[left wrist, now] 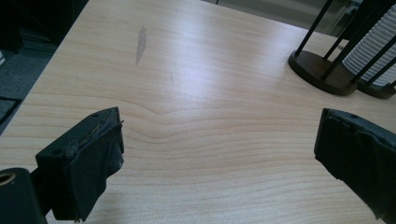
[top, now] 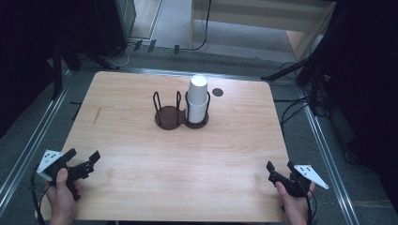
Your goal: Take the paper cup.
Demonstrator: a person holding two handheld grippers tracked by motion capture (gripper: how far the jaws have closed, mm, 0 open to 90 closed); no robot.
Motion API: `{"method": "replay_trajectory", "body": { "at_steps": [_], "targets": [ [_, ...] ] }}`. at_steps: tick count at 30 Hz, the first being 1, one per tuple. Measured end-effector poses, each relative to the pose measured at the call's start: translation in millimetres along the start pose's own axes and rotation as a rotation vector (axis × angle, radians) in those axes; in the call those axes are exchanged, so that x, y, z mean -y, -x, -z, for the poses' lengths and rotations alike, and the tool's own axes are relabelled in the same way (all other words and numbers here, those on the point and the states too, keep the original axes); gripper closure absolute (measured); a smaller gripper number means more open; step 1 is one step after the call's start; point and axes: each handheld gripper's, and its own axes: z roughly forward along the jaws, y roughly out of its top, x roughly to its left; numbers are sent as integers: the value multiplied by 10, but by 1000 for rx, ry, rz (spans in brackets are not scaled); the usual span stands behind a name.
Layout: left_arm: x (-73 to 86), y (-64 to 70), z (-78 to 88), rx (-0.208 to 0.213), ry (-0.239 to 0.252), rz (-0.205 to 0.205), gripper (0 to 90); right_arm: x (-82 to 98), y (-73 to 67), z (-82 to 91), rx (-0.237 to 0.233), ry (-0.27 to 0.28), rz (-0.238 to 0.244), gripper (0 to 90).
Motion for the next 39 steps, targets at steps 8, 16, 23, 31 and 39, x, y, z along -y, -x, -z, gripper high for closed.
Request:
{"method": "replay_trajectory", "body": {
  "at_steps": [8,16,23,31,39],
  "targets": [
    [7,33,-17,-9,-9,-39,18,-250,-103,27,-11,38,5,148],
    [1,29,-32,15,-23,-38,19,-481,-285,-42,-6,44,24,149],
    [-7,19,-46,16,-41,-33,19,-671,-531,-125,-52,46,57,150],
    [-11,10,-52,25,-48,-28,19,-821,-769,-256,-84,41,97,149],
    [-10,11,-52,31,-48,-30,19,-972,-980,-376,-122,41,132,148]
  ]
}}
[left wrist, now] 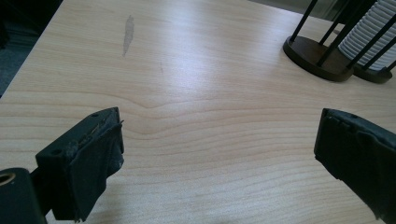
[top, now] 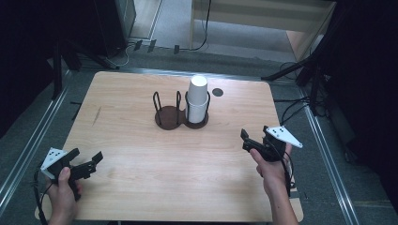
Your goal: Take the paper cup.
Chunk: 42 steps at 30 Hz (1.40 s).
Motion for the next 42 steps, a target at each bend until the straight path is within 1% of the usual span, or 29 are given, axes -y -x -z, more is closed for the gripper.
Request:
{"method": "replay_trajectory", "body": {
  "at_steps": [5,6,8,11,12,13,15,16,17,20,21,23,25,26,28,30,32,35,36,38,39,40,42],
  "targets": [
    [-1,6,-3,1,-4,-3,19,-86,-83,-58,-19,8,9,147],
    [-3,7,-5,-1,-6,-3,19,-120,-116,-84,-29,10,7,147],
    [-3,7,-7,-2,-8,-5,19,-133,-130,-92,-33,9,8,147],
    [-3,9,-8,-2,-6,-7,19,-197,-207,-131,-49,12,12,146],
    [-2,9,-7,-1,-4,-5,19,-251,-269,-162,-65,23,23,146],
    [-2,8,-6,-1,-2,-4,19,-251,-269,-162,-65,23,23,146],
    [-1,5,-3,1,-2,-2,19,-292,-324,-192,-77,24,22,145],
    [-1,4,-2,3,-2,-2,19,-333,-385,-233,-88,25,26,145],
    [-1,5,-3,3,-1,-1,19,-333,-385,-233,-88,25,26,145],
    [-3,5,-5,5,-5,-3,19,-388,-475,-311,-102,25,28,144],
    [-4,5,-7,4,-6,-4,19,-419,-526,-359,-112,22,25,144],
    [-4,4,-8,5,-7,-5,19,-432,-544,-377,-114,22,25,144],
    [-4,3,-8,5,-6,-5,19,-478,-623,-449,-121,21,24,144],
    [-4,2,-8,6,-6,-5,19,-478,-623,-449,-121,21,24,144],
    [-4,2,-9,7,-5,-2,19,-506,-685,-500,-128,19,23,144],
    [-4,2,-9,8,-6,-3,19,-527,-763,-579,-133,10,32,144],
    [-5,4,-10,8,-8,-7,19,-530,-783,-600,-135,7,32,144],
    [-5,5,-12,9,-8,-8,19,-541,-855,-685,-135,-2,33,141],
    [-5,5,-11,10,-8,-7,19,-547,-890,-738,-133,-9,35,133],
    [-5,4,-10,10,-8,-7,19,-547,-903,-755,-136,-11,28,130],
    [-5,4,-9,9,-8,-7,19,-549,-938,-813,-116,-9,23,129],
    [-5,5,-10,9,-8,-7,19,-549,-938,-813,-116,-9,23,129],
    [-4,7,-11,7,-7,-7,19,-549,-963,-867,-110,-8,14,129]
  ]
}}
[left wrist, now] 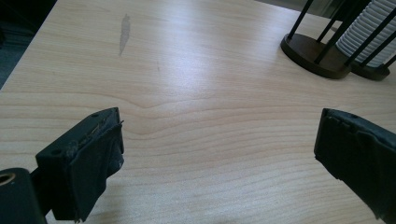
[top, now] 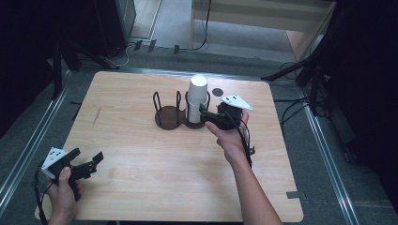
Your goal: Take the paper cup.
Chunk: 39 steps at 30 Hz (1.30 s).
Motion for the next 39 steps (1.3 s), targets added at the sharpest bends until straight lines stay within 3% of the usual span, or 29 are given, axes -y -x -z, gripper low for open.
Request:
{"method": "replay_trajectory", "body": {
  "at_steps": [18,23,39],
  "targets": [
    [-1,-8,1,5,0,6,19,-70,-133,-422,22,-32,-8,150],
    [-2,-10,0,7,-2,6,19,-88,-122,-528,17,-25,-38,161],
    [-3,-11,-4,11,-4,4,19,-160,-239,-718,41,-30,-16,191]
  ]
}}
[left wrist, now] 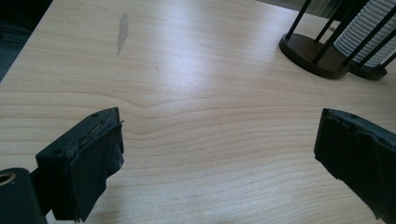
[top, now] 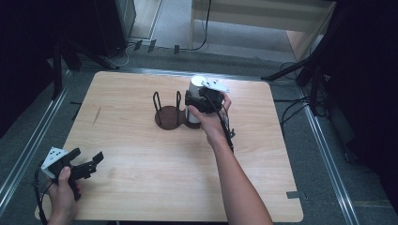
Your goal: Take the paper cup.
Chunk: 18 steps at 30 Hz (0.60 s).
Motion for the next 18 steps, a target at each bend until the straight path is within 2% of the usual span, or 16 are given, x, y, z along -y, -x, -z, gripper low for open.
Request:
{"method": "replay_trajectory", "body": {
  "at_steps": [7,11,18],
  "targets": [
    [-1,-1,-1,1,-4,1,19,15,-14,-75,36,-3,-10,220],
    [-1,-1,-2,1,-4,1,19,34,-9,-110,36,-7,-21,224],
    [-1,-2,-1,2,-4,2,19,43,-32,-117,59,9,-1,246]
  ]
}}
